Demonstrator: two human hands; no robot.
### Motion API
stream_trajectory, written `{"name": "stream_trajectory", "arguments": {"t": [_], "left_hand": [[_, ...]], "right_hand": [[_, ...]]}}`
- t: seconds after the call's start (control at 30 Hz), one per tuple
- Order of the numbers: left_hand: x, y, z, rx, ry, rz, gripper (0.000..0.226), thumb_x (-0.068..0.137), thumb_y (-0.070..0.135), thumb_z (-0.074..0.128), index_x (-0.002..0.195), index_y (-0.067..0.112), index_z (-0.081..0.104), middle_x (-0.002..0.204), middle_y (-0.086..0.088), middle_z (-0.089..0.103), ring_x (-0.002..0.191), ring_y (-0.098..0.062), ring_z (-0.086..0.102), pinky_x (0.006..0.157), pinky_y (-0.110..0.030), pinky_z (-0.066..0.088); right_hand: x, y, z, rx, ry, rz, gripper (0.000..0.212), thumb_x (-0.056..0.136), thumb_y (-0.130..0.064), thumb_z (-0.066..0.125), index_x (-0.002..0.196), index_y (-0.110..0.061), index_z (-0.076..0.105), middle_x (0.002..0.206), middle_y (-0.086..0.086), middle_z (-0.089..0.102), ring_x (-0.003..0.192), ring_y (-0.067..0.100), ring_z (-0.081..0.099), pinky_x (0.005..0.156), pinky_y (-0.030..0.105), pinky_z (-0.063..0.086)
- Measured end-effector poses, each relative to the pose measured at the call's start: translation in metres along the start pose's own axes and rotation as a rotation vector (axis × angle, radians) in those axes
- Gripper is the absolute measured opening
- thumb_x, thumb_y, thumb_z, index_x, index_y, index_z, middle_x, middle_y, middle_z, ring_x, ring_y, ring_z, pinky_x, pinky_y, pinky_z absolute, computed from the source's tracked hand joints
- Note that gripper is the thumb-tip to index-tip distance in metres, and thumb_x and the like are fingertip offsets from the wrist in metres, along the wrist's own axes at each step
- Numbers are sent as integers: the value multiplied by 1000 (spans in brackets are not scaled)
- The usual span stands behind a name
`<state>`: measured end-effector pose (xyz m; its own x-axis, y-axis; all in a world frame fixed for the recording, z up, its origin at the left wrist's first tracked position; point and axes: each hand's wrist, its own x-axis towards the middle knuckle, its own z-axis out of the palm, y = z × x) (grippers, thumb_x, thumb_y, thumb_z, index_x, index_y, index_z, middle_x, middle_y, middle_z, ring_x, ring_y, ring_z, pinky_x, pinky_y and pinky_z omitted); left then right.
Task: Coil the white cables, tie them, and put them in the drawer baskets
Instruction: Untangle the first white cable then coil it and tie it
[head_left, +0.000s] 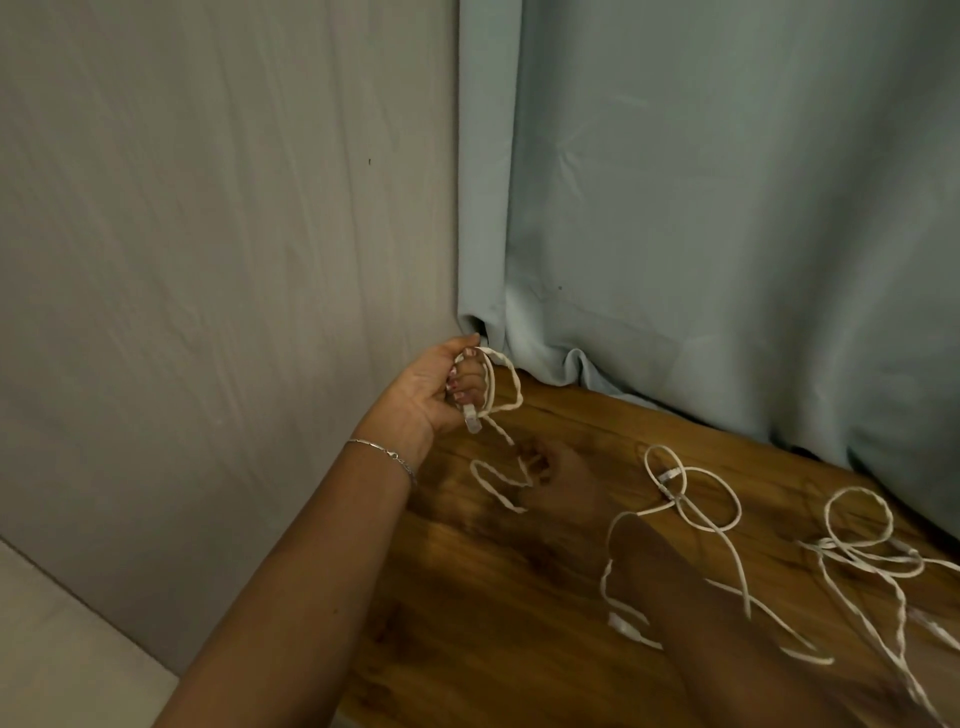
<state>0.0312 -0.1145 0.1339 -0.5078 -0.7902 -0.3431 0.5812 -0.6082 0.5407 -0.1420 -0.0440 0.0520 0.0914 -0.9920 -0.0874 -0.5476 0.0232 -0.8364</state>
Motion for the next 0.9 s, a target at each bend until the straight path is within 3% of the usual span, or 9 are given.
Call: {"name": "stream_trajectory", "arguments": {"t": [0.17,0.27,0.33,0.47,0.57,0.7,0.8,0.83,0.9], "left_hand": [[9,-18,-5,67,56,-33,46,100,26,44,55,18,36,36,6,27,26,-6,22,27,-17,18],[11,-26,-5,135,90,-38,45,100,27,43,57,19,34,36,7,26,26,-5,20,27,-16,15],[11,-27,-4,153,106,-38,42,100,28,43,60,19,33,36,7,26,26,-5,20,28,-16,14],[8,-27,-2,166,85,-57,42,100,29,43,60,19,34,38,7,26,27,-5,20,31,-16,13],[8,-28,-3,111,45,-102,43,100,29,44,59,18,37,38,7,26,26,-5,21,30,-16,14],[5,-25,-3,-17,-83,-190,39,90,25,49,53,14,43,38,7,28,27,-6,25,33,-14,13],[3,-31,6,-24,-178,-213,29,86,25,51,60,10,48,38,6,30,28,-6,27,32,-15,18],[3,-34,9,-11,-195,-192,27,87,25,50,64,10,49,38,6,31,28,-6,28,31,-16,20],[6,-42,13,9,-187,-98,29,93,25,45,73,7,54,40,6,31,30,-6,30,33,-16,25]], "right_hand": [[3,-12,4,41,124,-168,83,60,-40,85,129,-22,43,121,-7,56,109,8,56,90,27,50],[7,-26,4,284,110,-166,56,80,-17,76,128,-17,48,114,-8,61,103,5,61,79,12,50],[11,-36,4,511,120,-55,25,92,-9,55,116,-11,60,104,1,69,96,20,66,74,21,53],[16,-41,4,886,48,125,36,96,-11,35,84,-10,68,71,5,73,70,19,69,59,22,54],[16,-37,4,647,83,42,25,97,-11,46,88,-19,69,79,-1,74,76,14,70,63,22,53],[27,-20,4,348,122,-89,25,98,-4,43,105,-21,62,99,-8,66,90,6,63,73,9,48],[33,-8,1,42,155,-110,30,97,-16,47,126,-12,56,119,-1,65,108,13,60,97,29,48],[38,-3,5,-75,150,-127,33,96,-18,48,126,-10,56,115,-8,66,106,8,61,97,31,49],[40,-1,5,-101,102,-51,24,95,-7,47,113,2,59,86,-23,66,82,-6,60,79,14,49]]}}
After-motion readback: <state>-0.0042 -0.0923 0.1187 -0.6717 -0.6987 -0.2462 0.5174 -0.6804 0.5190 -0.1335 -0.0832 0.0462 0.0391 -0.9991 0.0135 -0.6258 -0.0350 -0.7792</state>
